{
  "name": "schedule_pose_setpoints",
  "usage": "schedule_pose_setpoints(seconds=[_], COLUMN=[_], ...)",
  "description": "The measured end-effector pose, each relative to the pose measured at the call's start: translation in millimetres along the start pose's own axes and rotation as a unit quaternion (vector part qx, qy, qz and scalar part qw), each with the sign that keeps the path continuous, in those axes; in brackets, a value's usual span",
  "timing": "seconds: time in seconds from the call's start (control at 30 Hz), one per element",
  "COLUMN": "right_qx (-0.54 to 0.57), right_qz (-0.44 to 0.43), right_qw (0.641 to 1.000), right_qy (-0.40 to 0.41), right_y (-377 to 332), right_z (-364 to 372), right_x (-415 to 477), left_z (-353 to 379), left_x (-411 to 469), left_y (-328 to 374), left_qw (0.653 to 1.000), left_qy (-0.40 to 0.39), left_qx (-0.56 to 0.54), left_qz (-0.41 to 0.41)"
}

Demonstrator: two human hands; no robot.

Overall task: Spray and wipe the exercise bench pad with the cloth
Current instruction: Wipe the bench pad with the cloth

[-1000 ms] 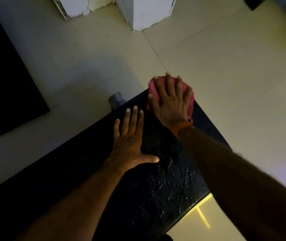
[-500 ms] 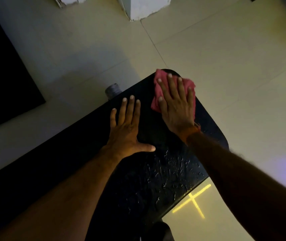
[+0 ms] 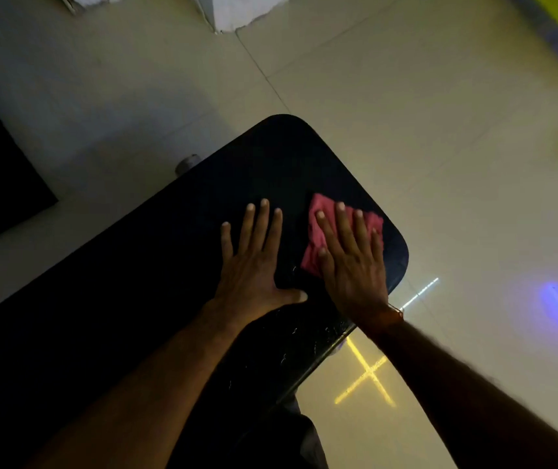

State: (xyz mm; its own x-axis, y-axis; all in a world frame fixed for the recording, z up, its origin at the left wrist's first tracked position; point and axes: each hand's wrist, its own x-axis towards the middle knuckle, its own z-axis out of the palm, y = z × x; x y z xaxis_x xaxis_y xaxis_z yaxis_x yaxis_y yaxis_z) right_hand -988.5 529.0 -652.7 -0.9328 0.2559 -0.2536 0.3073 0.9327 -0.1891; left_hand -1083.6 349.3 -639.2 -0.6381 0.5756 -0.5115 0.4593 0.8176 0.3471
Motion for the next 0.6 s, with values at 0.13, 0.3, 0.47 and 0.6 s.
schedule_pose_setpoints(seconds=[0.13,0.3,0.47,0.6], right_qx=[-0.011,0.022,0.006,0.024], right_qz=[0.059,0.043,0.064,0.076], right_qw=[0.998,0.999,0.998,0.996], right_qy=[0.009,0.011,0.019,0.034], right_y=[-3.7,12.3,30.0,22.1], right_z=[-6.8,3.4,0.6,9.9], right_x=[54.2,-20.1,3.0,-26.2], left_z=[7.6,12.6,20.2,20.3], left_x=[2.2,-7.8,-13.5,-15.5], left_y=[14.7,22.6,40.3,42.7], left_qw=[0.999,0.999,0.998,0.998], left_qy=[-0.006,-0.019,-0.037,-0.037], left_qx=[0.031,0.03,0.051,0.047], left_qz=[-0.015,0.01,0.017,0.011])
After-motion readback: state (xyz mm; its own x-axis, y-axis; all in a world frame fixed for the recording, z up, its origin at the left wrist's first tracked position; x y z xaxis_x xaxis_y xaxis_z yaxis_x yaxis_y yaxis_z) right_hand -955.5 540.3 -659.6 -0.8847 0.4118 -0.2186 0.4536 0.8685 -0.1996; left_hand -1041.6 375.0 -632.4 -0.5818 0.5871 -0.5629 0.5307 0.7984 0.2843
